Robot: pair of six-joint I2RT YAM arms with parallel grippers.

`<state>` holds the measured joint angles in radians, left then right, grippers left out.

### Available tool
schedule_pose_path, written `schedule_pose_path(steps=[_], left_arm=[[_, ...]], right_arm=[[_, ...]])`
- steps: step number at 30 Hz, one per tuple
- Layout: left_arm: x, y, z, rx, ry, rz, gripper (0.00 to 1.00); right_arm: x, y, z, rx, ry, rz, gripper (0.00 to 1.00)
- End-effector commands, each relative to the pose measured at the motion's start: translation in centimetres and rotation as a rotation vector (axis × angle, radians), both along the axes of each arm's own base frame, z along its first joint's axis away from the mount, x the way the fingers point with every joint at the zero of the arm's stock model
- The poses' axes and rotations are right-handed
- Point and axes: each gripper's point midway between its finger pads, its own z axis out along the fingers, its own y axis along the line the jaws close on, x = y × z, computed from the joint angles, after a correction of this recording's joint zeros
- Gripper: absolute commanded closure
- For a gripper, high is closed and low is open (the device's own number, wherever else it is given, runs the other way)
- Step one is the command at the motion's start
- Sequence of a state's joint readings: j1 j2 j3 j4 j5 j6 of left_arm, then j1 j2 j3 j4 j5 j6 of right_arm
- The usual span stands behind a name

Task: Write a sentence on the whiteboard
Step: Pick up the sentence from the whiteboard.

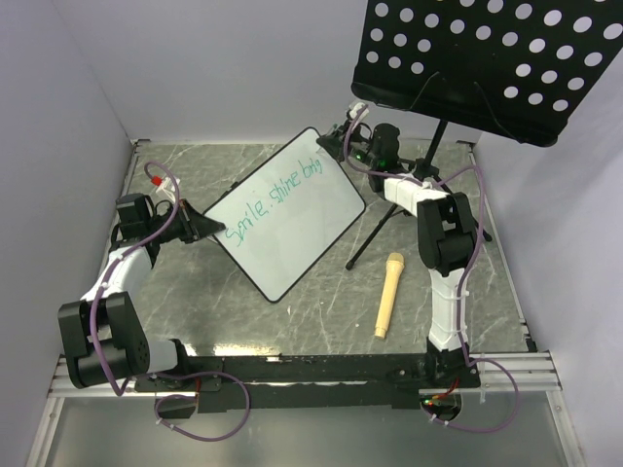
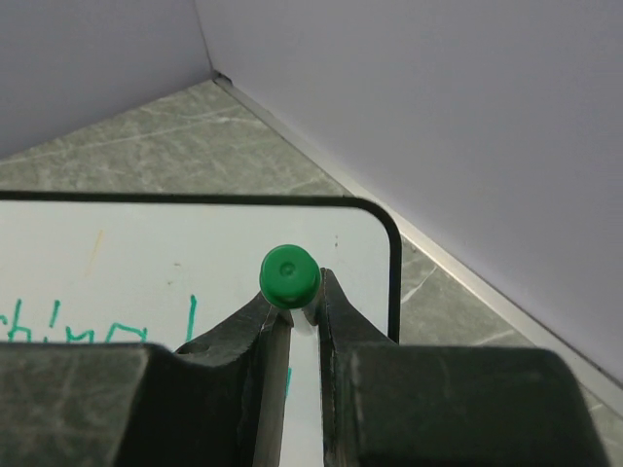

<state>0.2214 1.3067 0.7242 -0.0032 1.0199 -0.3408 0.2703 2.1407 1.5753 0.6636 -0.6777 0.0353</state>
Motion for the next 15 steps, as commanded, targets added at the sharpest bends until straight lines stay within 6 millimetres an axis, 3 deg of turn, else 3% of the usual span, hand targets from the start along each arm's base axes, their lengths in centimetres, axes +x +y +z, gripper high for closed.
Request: schedule_pose_path(steps=[1,15], left_arm=[[2.4,3.2,-2.7,0.261,-0.123,0.093,0.99],[2.6,3.4,-2.6,0.263,-0.122,0.106,0.99]], right_arm=[[1.0,-0.1,1.7,0.004,-0.054,-0.009,1.00],[-0.6,-0.6,0.7,-0.008,-0.051,-0.002,1.00]])
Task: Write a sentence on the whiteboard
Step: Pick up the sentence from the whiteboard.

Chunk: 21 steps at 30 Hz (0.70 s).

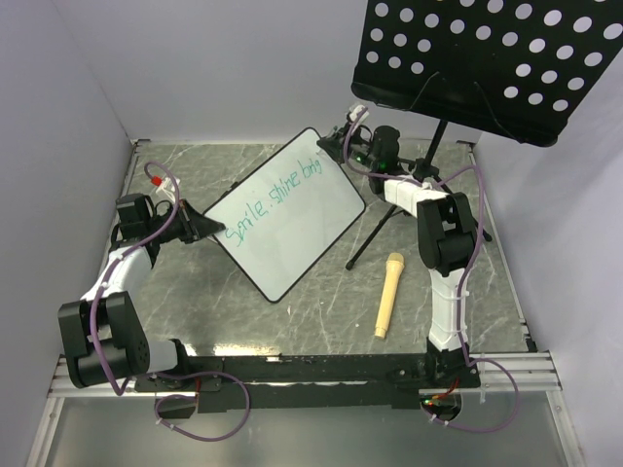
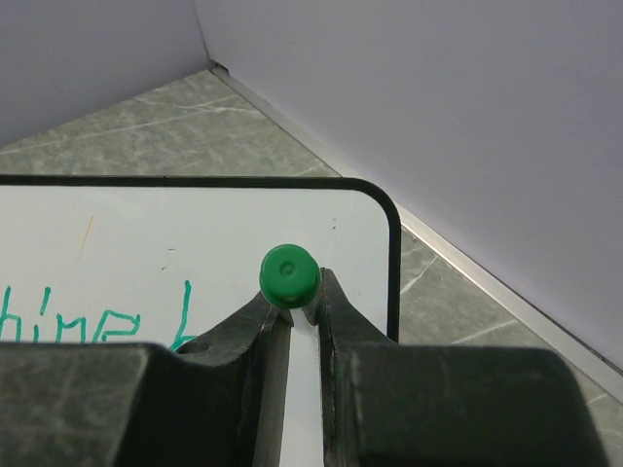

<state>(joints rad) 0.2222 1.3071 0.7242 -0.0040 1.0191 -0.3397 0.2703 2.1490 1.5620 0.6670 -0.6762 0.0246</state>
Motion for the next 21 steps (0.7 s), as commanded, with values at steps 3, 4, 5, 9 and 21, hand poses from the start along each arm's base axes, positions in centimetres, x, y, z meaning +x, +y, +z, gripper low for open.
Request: schedule_pose_path(steps=[3,4,5,9,21], left_arm=[[2.6,3.4,-2.6,0.262,-0.121,0.108,0.99],[2.6,3.4,-2.6,0.264,-0.124,0.107,0.99],[2.6,3.4,-2.6,0.263,-0.121,0.109,0.99],[2.7,3.4,-2.6,0.265,-0.122,0.112,0.99],[2.7,3.6,-2.8,0.265,-0.115,0.119,0.99]], right_arm=[[-0.9,-0.6,1.2,0.000,-0.049,0.002,1.00],[-1.0,-0.6,1.0,-0.001,-0.046,0.002,1.00],[-1.1,-0.7,1.0,0.000,-0.049,0.002,1.00],[-1.8,-0.7,0.4,0.001,-0.037,0.007,1.00],[-2.5,-0.7,0.5,0.017,-0.035,0.021,1.00]])
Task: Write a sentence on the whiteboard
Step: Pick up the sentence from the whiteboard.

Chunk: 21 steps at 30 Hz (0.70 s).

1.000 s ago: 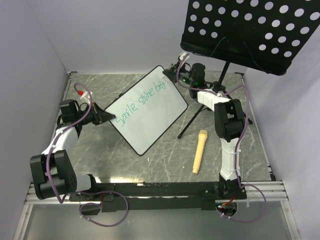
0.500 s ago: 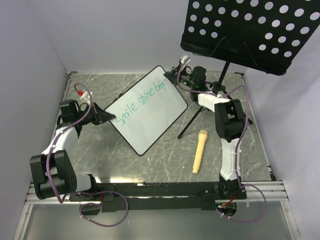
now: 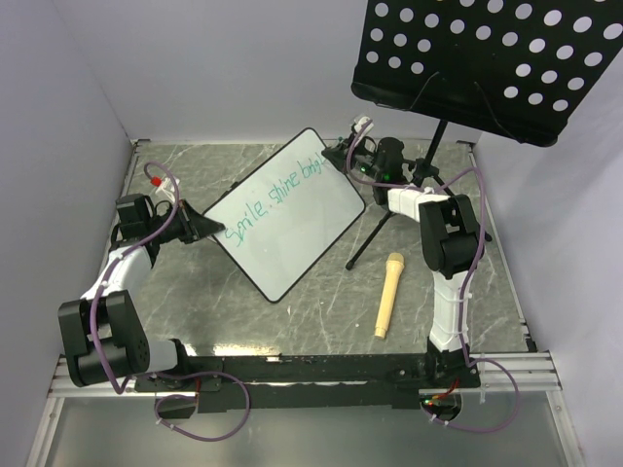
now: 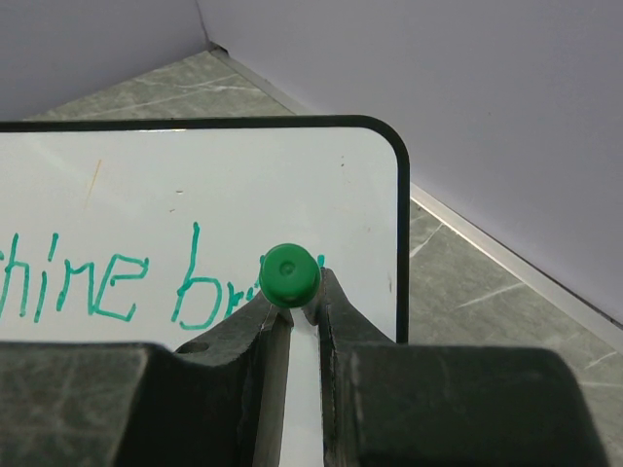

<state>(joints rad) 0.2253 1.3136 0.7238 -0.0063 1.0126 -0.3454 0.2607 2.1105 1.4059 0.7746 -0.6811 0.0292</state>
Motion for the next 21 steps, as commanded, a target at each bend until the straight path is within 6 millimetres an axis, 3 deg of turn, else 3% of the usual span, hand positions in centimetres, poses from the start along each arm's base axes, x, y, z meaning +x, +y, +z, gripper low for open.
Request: schedule_pose_path(steps=[1,14,21], left_arm=[[2.6,3.4,-2.5,0.267,-0.126,0.106,0.99],[2.6,3.3,-2.5,0.266,-0.127,0.100,0.99],[2.5,3.3,-2.6,0.264,-0.126,0.097,0.99]], right_arm=[[-0.6,0.3,3.0,0.020,-0.047,0.024,1.00],[0.6,0.5,4.8,0.028,-0.074,0.019,1.00],[1.4,0.5,4.2,0.019,-0.060,0.000,1.00]])
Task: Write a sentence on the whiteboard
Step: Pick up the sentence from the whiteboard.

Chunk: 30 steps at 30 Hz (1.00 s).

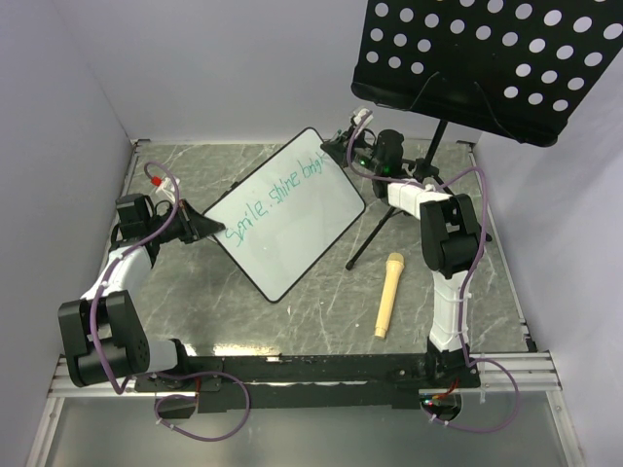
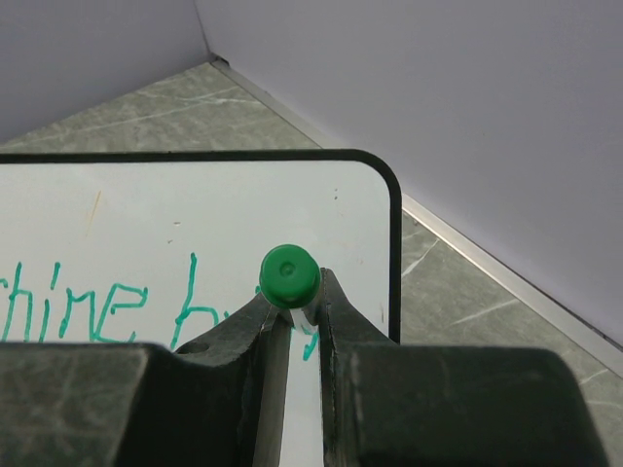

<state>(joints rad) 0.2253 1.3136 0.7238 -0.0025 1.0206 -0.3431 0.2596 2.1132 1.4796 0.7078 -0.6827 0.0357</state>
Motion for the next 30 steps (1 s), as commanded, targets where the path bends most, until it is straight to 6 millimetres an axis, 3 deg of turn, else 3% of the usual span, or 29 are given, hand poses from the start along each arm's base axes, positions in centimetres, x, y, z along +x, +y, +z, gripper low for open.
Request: schedule_pose_path(steps=[1,18,30], left_arm=[[2.6,3.4,-2.6,0.267,-0.123,0.105,0.99],[2.6,3.4,-2.5,0.268,-0.124,0.102,0.99],[2.6,3.3,-2.5,0.269,-0.125,0.102,0.99]], right_arm=[[0.7,0.3,2.4,0.012,-0.058,-0.002,1.00],[1.0,0.3,1.7,0.004,-0.040,-0.002,1.00],[2.3,-0.1,1.3,-0.010,-0.024,-0.050,1.00]])
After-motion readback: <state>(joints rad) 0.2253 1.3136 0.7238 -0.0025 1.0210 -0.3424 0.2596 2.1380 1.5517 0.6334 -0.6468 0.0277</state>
